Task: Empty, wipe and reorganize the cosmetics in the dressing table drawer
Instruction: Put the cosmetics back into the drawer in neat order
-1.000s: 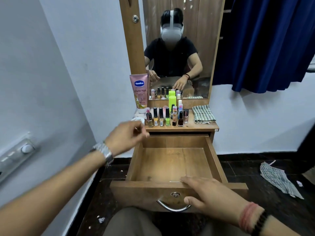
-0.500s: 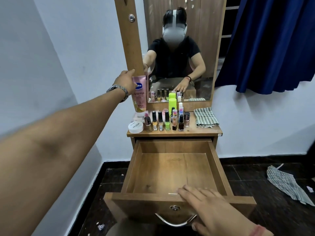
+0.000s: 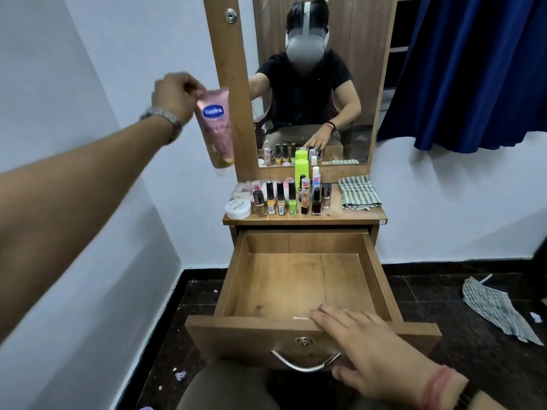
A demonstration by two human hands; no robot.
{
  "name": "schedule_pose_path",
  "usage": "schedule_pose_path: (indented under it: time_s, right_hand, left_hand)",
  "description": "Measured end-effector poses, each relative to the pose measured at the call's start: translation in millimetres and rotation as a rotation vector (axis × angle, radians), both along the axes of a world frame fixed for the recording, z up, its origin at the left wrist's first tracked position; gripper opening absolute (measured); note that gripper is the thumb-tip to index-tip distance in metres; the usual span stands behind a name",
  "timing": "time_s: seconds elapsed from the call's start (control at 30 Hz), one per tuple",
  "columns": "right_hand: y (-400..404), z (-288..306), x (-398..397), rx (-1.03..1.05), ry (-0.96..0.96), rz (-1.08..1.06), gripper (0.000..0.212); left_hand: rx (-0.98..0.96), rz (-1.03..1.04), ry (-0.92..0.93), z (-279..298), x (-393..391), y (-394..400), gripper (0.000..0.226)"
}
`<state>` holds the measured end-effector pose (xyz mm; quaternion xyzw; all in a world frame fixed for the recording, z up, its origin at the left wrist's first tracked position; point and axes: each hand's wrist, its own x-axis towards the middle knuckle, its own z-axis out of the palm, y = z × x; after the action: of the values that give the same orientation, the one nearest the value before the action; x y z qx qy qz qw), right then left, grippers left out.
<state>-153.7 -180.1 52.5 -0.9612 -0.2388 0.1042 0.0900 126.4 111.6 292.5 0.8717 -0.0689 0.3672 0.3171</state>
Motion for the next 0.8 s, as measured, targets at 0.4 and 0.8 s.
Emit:
schedule_pose_path:
  time_s: [0.4,0.8]
  right_hand:
    - [2,1,-1,-0.041,-0.028,-0.006,0.081]
    - [2,2,-2,-0.04,-0.014,-0.009,0.078]
  left_hand:
    - [0.066,-0.48,0.438,-105,-125,-40,0.006]
    - [-0.041,-0.317,0.631,-192,-86,-63,0.006]
